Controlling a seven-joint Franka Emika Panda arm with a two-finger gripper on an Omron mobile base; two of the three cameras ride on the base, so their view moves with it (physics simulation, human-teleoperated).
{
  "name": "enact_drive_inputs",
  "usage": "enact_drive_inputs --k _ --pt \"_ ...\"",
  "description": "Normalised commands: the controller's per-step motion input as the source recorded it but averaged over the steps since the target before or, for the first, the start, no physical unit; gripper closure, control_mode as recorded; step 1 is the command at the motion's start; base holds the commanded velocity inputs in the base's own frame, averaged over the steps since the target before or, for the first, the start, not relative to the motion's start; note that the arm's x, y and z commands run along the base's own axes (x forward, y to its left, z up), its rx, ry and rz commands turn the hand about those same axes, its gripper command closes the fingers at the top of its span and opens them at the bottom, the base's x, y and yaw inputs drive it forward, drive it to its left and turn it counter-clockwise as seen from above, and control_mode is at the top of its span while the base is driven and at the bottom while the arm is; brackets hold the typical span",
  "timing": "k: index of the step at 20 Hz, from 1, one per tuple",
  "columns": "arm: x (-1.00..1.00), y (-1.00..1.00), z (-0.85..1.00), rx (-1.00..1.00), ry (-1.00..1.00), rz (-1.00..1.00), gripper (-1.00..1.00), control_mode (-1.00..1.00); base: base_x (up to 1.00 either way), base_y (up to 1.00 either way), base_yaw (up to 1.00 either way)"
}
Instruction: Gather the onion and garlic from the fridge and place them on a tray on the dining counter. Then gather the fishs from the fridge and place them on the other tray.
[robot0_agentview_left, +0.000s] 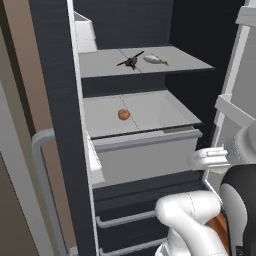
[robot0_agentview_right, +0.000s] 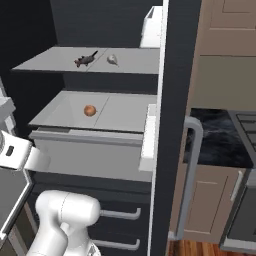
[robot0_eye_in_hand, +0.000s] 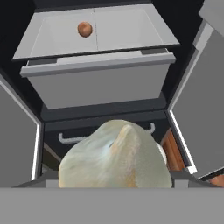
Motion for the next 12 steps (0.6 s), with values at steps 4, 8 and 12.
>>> enact_drive_inputs --k 4,8,12 --pt "0.0 0.0 0.0 0.0 0.0 0.0 1.0 1.0 -1.0 0.0 -0.1" --pt "0.0 0.0 0.0 0.0 0.0 0.0 1.0 1.0 -0.93 0.07 -0.18" --pt "0.0 0.0 0.0 0.0 0.0 0.0 1.0 1.0 -0.83 0.16 -0.27"
